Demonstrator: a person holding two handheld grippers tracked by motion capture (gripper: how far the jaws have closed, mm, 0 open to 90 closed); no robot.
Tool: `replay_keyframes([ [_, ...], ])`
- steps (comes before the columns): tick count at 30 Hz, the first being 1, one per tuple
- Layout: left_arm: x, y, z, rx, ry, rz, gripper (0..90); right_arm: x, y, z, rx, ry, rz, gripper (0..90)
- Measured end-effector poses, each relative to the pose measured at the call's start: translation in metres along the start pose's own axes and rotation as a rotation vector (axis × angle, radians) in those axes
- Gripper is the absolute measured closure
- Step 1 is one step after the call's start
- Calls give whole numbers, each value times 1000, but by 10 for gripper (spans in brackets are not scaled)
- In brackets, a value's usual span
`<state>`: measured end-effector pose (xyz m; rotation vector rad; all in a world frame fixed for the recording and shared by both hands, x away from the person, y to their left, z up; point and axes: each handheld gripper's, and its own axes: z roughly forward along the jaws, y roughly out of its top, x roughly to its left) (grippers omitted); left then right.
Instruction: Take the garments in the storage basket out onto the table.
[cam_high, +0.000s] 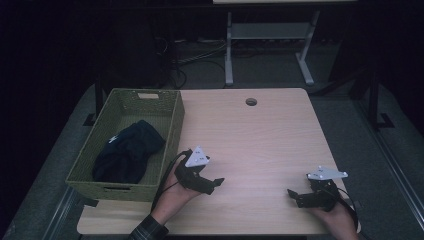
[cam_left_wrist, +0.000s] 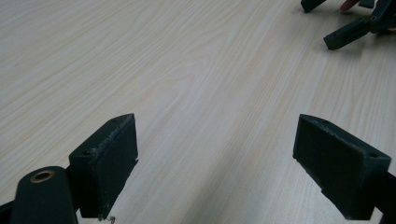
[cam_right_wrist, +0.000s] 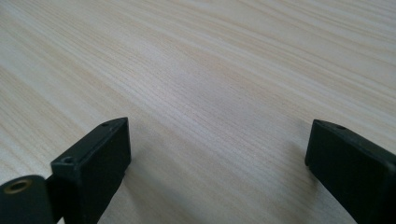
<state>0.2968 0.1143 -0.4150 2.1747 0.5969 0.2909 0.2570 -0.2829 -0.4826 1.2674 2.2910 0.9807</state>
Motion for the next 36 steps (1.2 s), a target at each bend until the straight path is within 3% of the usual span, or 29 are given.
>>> replay_keyframes([
  [20, 2, 14, -9, 6, -19, 25, 134, 0, 0, 0, 0, 0, -1, 65],
  [36, 4, 25, -17, -17, -36, 28, 134, 0, 0, 0, 0, 1, 0, 65],
])
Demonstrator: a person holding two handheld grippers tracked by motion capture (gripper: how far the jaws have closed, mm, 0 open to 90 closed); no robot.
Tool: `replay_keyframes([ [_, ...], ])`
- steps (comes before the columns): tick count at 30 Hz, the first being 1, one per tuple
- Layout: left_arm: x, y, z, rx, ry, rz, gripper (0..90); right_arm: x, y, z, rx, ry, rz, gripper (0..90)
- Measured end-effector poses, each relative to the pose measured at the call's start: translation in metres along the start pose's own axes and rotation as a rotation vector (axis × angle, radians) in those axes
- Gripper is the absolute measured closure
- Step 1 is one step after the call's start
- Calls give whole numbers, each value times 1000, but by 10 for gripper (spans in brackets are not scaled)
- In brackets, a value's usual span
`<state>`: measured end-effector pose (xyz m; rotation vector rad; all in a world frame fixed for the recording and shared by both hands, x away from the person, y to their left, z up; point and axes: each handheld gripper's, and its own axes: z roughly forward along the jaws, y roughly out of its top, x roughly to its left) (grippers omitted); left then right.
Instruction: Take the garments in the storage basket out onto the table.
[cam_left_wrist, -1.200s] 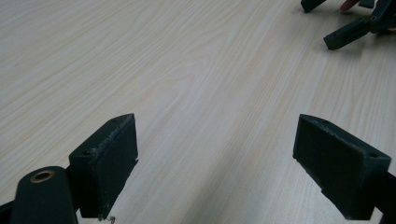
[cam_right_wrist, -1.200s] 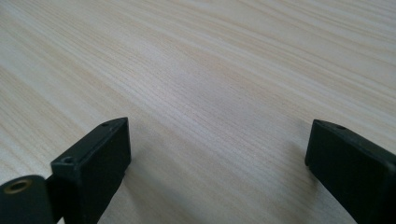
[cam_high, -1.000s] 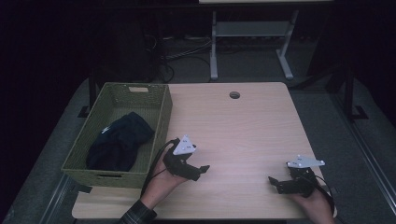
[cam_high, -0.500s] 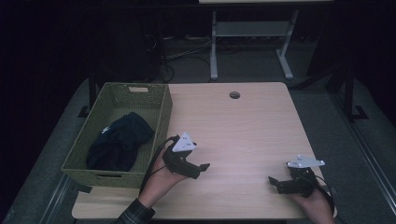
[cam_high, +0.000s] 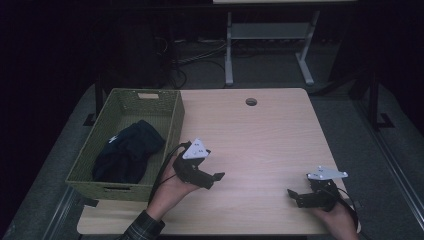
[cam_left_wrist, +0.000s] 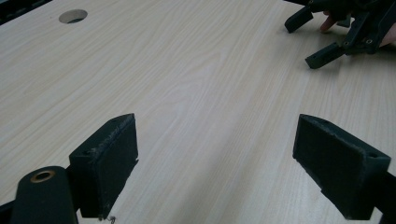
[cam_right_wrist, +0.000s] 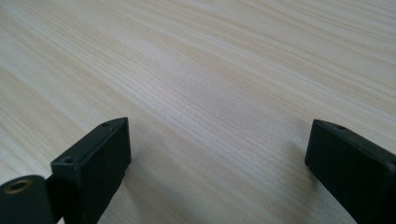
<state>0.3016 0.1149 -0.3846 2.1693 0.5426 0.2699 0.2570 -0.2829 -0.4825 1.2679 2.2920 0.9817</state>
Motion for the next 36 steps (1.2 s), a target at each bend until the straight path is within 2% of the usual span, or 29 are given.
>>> replay_keyframes([
  [12, 9, 7, -5, -7, 1, 1, 134, 0, 0, 0, 0, 1, 1, 65],
  [19, 16, 10, -5, -20, -27, -2, 136, 0, 0, 0, 0, 0, 0, 65],
  [30, 25, 16, -5, 4, -56, 12, 136, 0, 0, 0, -1, 1, -1, 65],
  [36, 30, 18, -7, -2, -65, -1, 138, 0, 0, 0, -1, 0, -1, 65],
])
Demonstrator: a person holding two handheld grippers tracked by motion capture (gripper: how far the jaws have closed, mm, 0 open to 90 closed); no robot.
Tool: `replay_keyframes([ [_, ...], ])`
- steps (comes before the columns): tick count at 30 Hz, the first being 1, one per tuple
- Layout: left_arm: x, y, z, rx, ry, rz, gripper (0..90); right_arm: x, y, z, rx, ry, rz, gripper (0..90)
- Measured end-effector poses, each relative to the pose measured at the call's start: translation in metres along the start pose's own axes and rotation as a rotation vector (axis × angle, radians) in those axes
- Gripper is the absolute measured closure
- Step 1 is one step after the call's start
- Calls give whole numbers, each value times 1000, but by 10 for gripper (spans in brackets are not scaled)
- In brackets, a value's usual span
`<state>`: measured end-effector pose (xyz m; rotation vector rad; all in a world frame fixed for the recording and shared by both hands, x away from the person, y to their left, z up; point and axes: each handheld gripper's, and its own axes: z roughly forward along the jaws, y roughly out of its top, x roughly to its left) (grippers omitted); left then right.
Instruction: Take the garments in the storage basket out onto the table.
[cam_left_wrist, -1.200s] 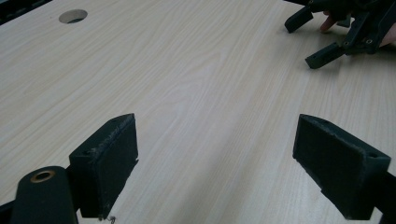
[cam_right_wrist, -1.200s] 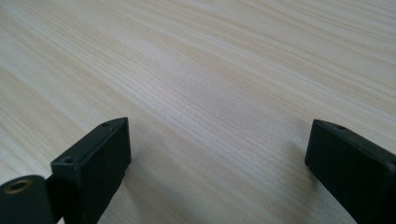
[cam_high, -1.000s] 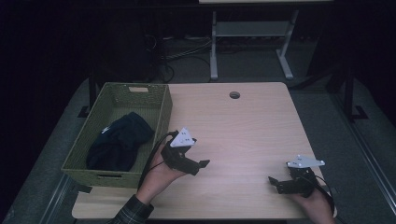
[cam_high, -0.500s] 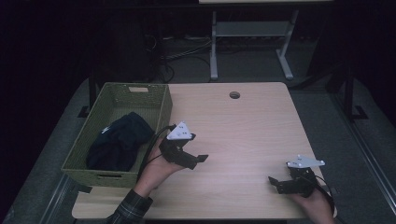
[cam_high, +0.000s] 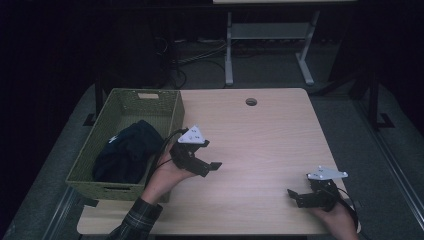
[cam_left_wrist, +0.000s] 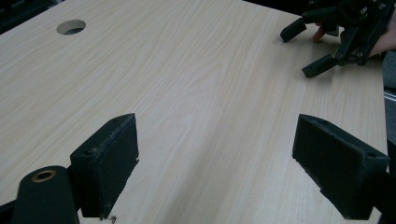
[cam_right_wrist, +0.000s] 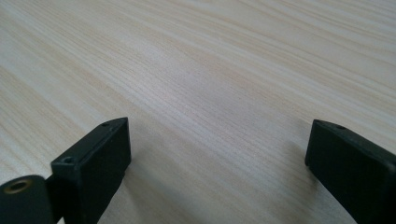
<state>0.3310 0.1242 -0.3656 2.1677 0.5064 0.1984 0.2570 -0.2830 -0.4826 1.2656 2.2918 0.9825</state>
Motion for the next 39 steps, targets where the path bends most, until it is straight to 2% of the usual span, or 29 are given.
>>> replay_keyframes([
  [10, 13, 9, -17, -5, 17, 12, 138, 0, 0, 0, 1, 0, 0, 65],
  [23, 23, 10, -31, -6, 39, -1, 139, 0, 0, 0, 0, -1, 1, 65],
  [39, 37, 11, -50, 13, 90, -3, 139, 0, 0, 0, 0, 0, 1, 65],
])
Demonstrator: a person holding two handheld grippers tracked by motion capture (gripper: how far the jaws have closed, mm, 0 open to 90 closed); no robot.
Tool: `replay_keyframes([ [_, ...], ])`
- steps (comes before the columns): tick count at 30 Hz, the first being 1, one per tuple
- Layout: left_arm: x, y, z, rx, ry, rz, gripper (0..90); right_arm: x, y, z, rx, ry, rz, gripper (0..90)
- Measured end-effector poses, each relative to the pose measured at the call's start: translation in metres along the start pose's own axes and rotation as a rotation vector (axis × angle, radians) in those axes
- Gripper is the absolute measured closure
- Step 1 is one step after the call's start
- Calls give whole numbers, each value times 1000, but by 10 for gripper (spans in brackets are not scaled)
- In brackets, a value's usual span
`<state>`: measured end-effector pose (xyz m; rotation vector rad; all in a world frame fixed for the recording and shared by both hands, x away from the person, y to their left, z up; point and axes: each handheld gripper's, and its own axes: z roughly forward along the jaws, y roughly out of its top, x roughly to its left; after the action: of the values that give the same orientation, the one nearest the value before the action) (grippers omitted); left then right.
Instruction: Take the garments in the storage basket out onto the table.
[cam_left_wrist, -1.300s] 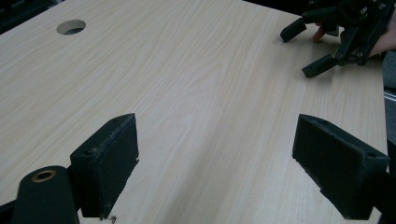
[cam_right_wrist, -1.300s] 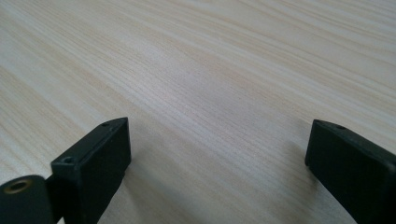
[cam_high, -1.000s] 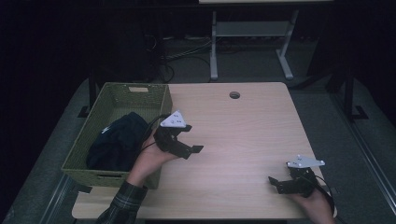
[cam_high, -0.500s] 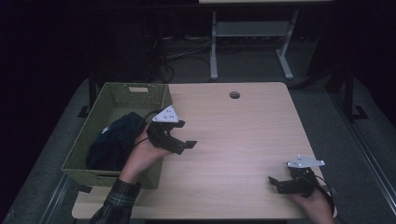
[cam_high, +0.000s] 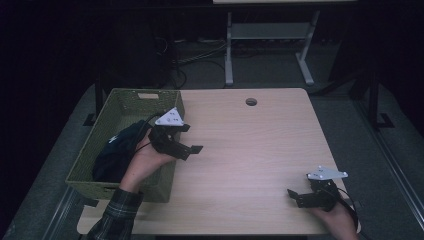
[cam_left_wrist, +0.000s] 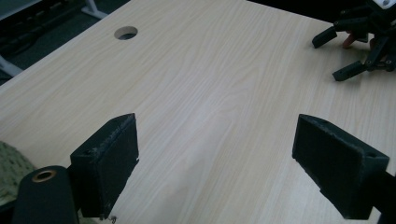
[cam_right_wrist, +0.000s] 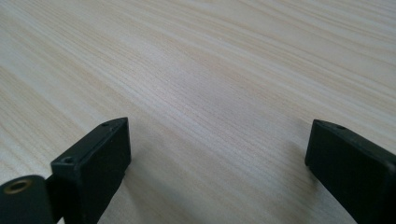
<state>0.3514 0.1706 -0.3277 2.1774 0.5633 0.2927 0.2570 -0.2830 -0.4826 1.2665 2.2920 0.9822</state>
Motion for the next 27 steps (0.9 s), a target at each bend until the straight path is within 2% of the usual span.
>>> replay_keyframes([
  [14, 13, -4, -16, -2, 35, -26, 140, 0, 0, 0, 0, 0, 0, 65],
  [27, 31, -9, -35, 11, 88, -46, 140, 0, 0, 0, 0, 0, 3, 65],
])
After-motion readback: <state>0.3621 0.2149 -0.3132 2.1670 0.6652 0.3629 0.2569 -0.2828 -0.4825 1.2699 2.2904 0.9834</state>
